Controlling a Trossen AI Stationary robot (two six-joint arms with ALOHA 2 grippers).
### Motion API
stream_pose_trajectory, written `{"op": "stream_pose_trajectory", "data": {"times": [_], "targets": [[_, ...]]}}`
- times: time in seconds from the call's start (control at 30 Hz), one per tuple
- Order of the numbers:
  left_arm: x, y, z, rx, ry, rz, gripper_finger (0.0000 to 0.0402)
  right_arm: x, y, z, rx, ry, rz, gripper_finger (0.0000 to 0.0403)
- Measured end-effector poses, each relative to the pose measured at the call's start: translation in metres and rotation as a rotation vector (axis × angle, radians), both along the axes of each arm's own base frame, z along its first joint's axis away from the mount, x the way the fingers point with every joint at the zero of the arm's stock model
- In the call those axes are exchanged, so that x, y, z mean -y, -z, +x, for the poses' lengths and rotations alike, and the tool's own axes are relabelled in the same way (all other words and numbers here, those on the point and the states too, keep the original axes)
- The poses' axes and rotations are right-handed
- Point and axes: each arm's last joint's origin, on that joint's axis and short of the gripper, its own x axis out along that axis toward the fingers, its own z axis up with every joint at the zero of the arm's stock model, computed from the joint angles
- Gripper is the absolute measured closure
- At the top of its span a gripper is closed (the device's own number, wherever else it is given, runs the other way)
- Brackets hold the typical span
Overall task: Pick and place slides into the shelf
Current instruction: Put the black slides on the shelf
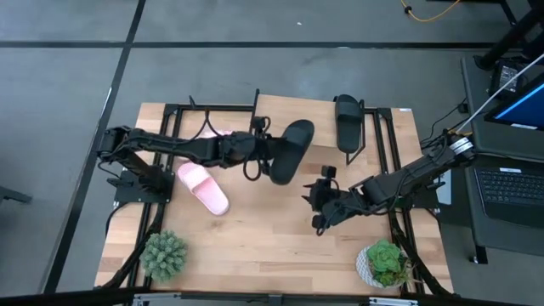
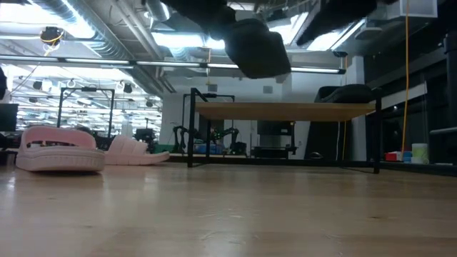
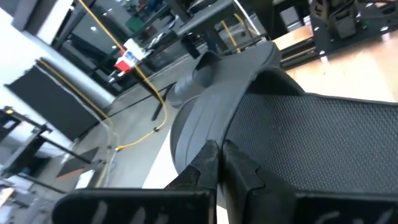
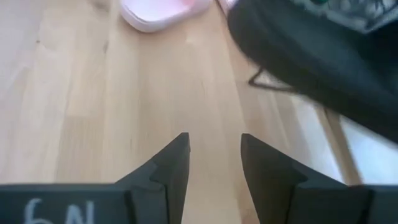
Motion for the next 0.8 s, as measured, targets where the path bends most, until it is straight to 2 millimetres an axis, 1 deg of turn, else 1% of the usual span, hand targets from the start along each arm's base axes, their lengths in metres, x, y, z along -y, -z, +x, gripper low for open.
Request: {"op": "stream_pose_trajectory", "data": {"times": [0.1,0.2,0.4,0.5,0.57,0.63,0.8], "targets": [[-0.011,0.0,0.0,0.008,0.045,-0.02,0.0401,0.006,0.009,-0.011,0.06,0.011,0.042,0.0257],[-0.023,-0.003,0.0,0.036,0.077,-0.035,0.0401,0.013,0.01,-0.026,0.147,0.001,0.077,0.0257],[-0.044,-0.008,-0.002,0.105,0.016,-0.028,0.0401,0.03,0.013,-0.058,0.26,0.004,0.132,0.0257],[-0.052,-0.007,-0.001,0.141,-0.02,-0.037,0.0401,0.038,0.015,-0.07,0.29,0.029,0.147,0.0257],[-0.057,-0.006,0.005,0.155,-0.037,-0.033,0.0401,0.043,0.014,-0.075,0.312,0.041,0.153,0.0257],[-0.061,-0.002,0.01,0.134,-0.055,-0.034,0.0401,0.047,0.014,-0.078,0.327,0.047,0.149,0.0257],[-0.072,-0.003,0.04,0.085,-0.076,-0.033,0.0401,0.055,0.014,-0.082,0.34,0.068,0.136,0.0257]]}}
